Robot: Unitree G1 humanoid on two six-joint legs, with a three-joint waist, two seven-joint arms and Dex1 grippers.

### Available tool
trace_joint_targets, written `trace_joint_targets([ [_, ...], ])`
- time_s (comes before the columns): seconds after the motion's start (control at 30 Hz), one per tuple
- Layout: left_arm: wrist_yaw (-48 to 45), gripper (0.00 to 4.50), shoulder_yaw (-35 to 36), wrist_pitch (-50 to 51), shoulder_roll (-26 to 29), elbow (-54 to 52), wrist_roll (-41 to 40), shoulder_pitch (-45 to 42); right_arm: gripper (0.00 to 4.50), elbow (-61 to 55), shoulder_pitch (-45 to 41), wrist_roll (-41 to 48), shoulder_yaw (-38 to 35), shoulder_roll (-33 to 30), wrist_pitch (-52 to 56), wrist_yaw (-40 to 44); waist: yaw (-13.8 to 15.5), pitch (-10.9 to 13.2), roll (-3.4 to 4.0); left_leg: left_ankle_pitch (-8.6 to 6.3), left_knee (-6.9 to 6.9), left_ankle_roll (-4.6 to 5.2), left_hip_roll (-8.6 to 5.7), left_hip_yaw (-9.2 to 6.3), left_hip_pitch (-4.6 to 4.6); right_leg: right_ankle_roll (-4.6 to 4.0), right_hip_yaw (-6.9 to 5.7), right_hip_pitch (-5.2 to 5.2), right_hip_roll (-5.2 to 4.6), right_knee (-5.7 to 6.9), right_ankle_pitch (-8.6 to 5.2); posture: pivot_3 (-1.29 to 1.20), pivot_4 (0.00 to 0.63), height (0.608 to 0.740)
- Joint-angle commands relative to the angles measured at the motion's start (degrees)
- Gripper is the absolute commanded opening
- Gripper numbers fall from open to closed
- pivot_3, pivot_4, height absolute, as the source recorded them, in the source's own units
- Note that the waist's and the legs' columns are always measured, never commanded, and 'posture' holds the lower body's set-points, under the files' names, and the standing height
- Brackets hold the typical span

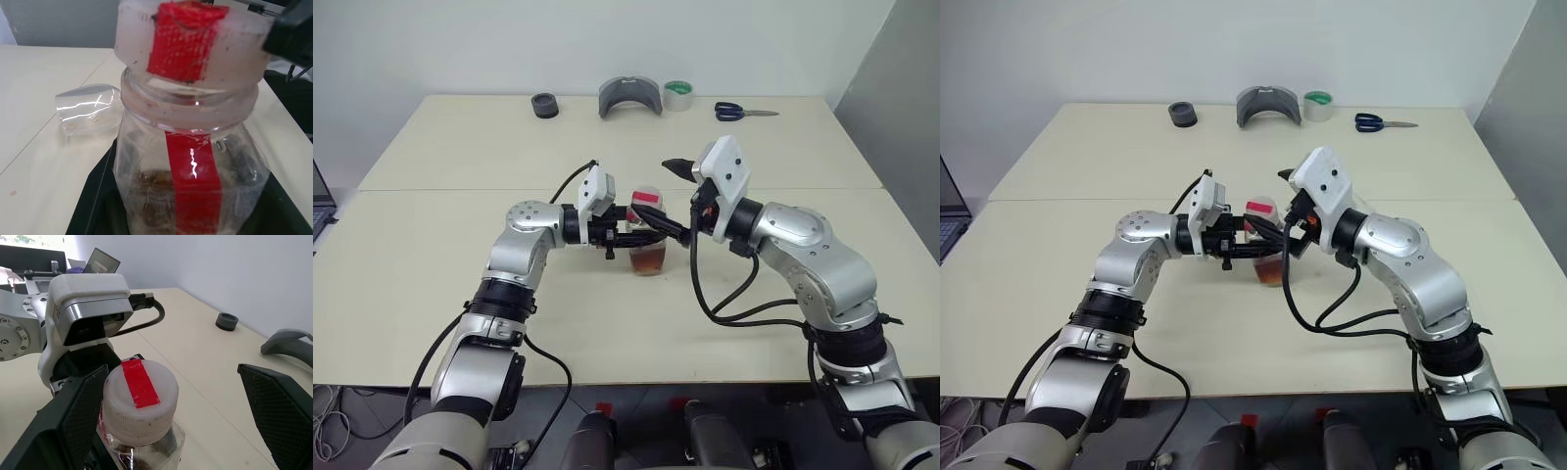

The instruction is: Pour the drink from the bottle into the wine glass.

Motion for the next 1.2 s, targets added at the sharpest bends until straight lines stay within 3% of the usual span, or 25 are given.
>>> trace_joint_targets([
  [0.03,-0.15,1.80,1.28,-0.60,0.41,-1.44,-1.05,-1.70,4.50,-2.42,-0.05,0.60,-1.81,-0.50,0.25,0.09,0.00,0.00,0.00,0.00,0.00,0.00,0.00,0.00,0.00,0.00,0.00,0.00,0.00,0.00,0.00,0.00,0.150,0.740],
  [1.2,-0.12,1.80,1.16,-1.19,0.32,-0.71,-0.73,-1.84,4.50,-3.94,0.70,2.40,-2.06,-1.91,1.14,0.72,0.00,0.00,0.00,0.00,0.00,0.00,0.00,0.00,0.00,0.00,0.00,0.00,0.00,0.00,0.00,0.00,0.150,0.740],
])
